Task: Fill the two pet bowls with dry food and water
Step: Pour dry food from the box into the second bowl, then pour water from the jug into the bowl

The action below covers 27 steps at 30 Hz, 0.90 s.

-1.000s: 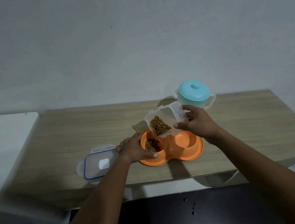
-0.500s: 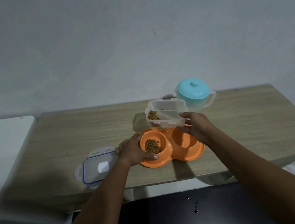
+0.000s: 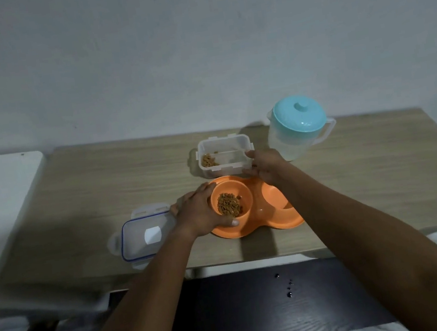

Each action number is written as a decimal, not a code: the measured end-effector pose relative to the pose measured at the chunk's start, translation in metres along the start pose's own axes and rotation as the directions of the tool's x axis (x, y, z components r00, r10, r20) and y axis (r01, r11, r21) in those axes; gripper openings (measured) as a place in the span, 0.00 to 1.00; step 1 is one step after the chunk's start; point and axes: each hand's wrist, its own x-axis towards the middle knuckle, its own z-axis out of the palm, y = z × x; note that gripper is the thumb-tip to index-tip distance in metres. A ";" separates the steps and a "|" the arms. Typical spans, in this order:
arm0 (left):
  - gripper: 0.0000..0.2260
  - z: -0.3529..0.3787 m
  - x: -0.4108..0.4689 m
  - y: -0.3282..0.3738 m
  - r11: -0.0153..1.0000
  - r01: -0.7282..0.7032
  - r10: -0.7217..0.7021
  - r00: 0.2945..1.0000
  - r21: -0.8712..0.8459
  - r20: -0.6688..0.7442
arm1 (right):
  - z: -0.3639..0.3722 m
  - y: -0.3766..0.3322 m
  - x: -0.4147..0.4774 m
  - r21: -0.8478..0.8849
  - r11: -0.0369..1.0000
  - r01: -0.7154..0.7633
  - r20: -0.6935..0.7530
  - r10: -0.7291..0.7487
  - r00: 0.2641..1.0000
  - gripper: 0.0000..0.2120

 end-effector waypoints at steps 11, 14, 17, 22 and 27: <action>0.48 -0.007 0.000 0.015 0.995 0.066 -0.069 0.997 0.071 0.036 | -0.017 0.011 -0.009 -0.163 0.973 0.165 -0.073 -0.179 0.981 0.11; 0.48 -0.010 0.002 0.028 0.979 0.119 -0.130 0.990 0.163 0.060 | -0.036 0.021 -0.025 -0.263 0.922 0.284 -0.124 -0.324 0.938 0.16; 0.45 -0.006 -0.001 0.048 0.961 0.133 -0.146 0.989 0.242 0.037 | -0.060 0.017 -0.040 -0.284 0.891 0.353 -0.256 -0.425 0.868 0.15; 0.47 0.010 0.001 0.078 0.944 0.190 -0.183 0.982 0.270 -0.051 | -0.097 -0.021 -0.050 -0.325 0.811 0.487 -0.437 -0.586 0.683 0.11; 0.44 0.023 0.002 0.102 0.938 0.267 -0.256 0.964 0.221 -0.079 | -0.134 -0.060 -0.030 -0.490 0.772 0.404 -0.319 -0.591 0.741 0.22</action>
